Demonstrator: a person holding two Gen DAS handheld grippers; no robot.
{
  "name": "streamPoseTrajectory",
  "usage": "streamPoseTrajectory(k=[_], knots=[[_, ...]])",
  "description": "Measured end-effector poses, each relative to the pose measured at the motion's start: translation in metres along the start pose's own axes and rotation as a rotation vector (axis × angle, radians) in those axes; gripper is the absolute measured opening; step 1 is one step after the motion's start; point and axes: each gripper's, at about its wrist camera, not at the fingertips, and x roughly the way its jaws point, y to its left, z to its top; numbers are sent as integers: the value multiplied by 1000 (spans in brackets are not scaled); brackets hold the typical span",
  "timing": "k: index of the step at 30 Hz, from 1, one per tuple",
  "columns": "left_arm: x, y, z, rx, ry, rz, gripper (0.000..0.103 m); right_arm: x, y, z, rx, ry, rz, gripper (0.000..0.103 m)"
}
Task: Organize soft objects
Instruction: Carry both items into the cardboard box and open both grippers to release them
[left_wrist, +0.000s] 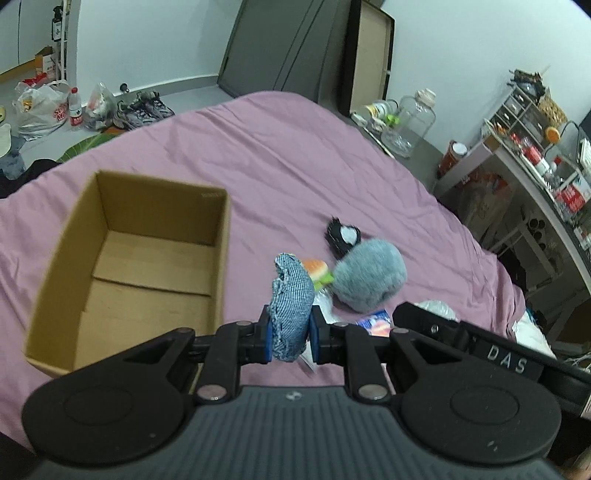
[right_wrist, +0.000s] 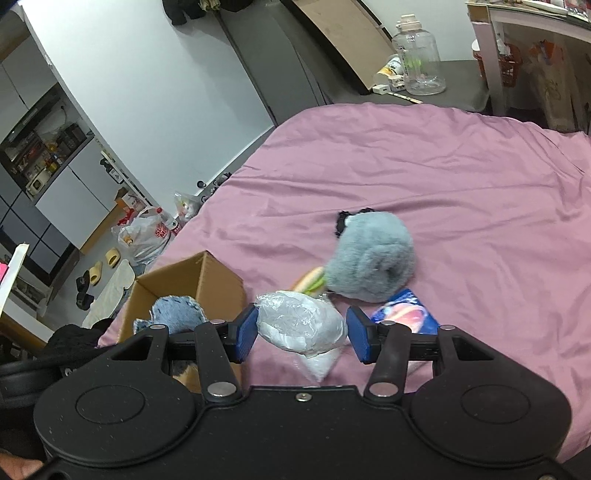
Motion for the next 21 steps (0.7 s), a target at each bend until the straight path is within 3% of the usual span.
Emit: streamPoseTrajectory(k=[12, 21], knots=[[-28, 43, 38, 13, -51, 23, 18, 8, 41, 10, -24, -34, 10, 50], [-23, 79, 58, -5, -54, 45, 18, 28, 76, 14, -53, -18, 35, 50]])
